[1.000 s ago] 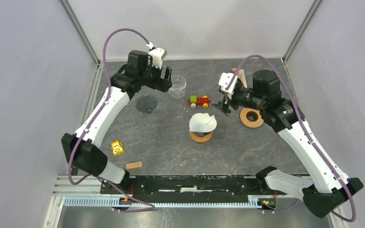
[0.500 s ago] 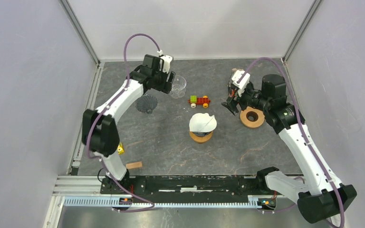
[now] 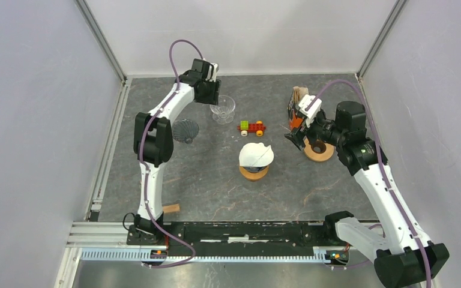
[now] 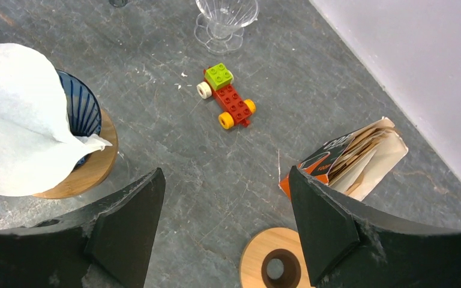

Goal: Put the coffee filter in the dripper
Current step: Pick up the coffee server from the center of the board.

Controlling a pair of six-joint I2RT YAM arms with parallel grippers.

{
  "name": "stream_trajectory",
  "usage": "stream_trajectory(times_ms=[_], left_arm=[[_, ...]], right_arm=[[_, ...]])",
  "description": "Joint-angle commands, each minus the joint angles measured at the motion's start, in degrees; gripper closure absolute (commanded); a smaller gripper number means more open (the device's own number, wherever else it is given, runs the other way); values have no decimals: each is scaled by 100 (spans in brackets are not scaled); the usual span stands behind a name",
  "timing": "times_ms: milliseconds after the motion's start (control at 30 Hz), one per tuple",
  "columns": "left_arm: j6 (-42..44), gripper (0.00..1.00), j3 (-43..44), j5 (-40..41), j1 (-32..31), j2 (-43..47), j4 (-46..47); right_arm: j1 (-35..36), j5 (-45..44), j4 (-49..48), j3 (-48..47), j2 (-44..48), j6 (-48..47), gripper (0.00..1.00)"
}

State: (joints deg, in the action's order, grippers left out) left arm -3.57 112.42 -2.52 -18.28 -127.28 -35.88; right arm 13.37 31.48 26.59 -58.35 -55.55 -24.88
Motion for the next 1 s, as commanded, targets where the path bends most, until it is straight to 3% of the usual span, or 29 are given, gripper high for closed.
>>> stream_trajectory(times_ms=[0, 267, 567, 733, 967], left_arm=[[-507, 43, 565, -406, 44, -280, -486], [-451, 62, 493, -537, 46, -341, -552], [-259, 97, 530, -1045, 46, 6, -961], [109, 98, 6, -1639, 38, 679, -1565], [349, 98, -1936, -2116, 44, 2237, -1511]], right_arm=[[-36, 81, -154, 81, 106, -78, 18], [-36, 137, -171, 140, 150, -113, 18], [-39, -41, -233, 196, 325, -131, 18], [-31, -208, -244, 290, 396, -164, 18], [-109, -1356, -291, 482, 286, -153, 17]])
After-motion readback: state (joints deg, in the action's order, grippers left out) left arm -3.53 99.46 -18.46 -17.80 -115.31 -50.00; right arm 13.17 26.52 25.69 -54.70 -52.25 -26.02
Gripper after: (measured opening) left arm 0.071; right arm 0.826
